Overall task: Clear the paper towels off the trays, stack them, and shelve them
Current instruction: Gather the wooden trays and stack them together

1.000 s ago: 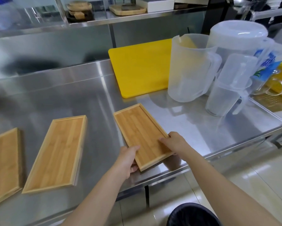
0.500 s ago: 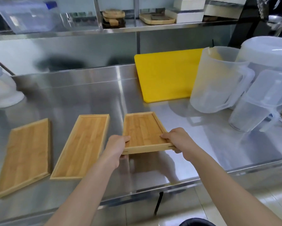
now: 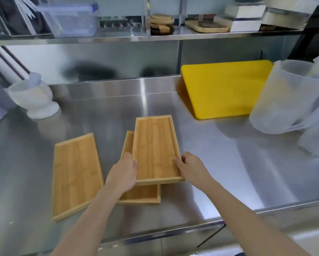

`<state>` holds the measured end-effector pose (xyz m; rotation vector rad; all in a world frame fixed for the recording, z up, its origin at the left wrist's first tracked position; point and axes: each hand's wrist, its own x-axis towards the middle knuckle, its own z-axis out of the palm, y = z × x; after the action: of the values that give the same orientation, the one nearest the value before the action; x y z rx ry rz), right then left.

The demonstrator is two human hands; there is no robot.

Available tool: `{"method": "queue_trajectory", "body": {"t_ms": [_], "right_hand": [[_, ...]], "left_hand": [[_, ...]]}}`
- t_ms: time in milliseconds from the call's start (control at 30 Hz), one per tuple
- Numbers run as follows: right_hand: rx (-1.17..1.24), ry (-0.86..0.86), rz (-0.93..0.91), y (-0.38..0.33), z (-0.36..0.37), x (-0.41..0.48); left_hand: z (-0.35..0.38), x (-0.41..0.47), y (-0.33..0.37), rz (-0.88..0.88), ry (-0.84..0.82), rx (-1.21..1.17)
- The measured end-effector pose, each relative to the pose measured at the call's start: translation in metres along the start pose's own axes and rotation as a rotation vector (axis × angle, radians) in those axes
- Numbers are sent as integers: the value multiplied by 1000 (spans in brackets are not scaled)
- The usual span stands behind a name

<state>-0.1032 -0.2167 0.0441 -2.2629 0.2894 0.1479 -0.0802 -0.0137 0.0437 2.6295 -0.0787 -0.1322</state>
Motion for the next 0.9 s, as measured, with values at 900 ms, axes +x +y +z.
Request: {"method": "queue_trajectory", "body": {"t_ms": [900], "right_hand": [[-241,71,51,3,87,-20]], "left_hand": [[10,-7,-83,186,-22,55]]}}
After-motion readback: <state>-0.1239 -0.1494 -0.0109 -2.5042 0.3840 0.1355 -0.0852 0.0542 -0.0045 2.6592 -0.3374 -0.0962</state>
